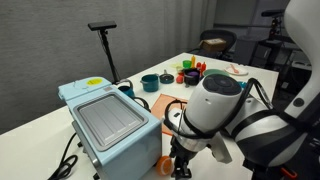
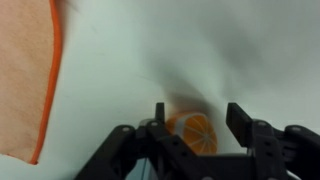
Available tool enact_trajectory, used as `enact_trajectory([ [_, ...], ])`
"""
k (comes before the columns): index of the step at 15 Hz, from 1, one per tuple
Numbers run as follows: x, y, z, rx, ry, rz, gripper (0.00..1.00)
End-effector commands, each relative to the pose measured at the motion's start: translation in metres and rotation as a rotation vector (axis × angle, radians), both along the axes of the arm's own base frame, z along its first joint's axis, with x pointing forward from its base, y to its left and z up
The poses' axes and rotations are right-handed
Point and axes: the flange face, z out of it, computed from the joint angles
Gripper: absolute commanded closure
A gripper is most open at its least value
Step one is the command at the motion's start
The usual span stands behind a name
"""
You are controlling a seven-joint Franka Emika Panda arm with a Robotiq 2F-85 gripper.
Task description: Put the orange toy into the tray.
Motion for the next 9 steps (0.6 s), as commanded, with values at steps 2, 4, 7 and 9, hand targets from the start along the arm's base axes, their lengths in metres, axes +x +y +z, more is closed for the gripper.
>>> enact_trajectory([
  [2,0.0086,0.0065,-0.0024,-0.012,-0.067,0.001,0.73],
  [4,0.0109,0.0088,-0.0025,-0.018,-0.086,-0.003,0.89],
  [7,0.0077,0.0055,-0.0006,-0.021,-0.089,-0.02,0.51],
  [9,0.0083,0.0056,-0.0002,-0.028,-0.098,-0.022,0.36],
])
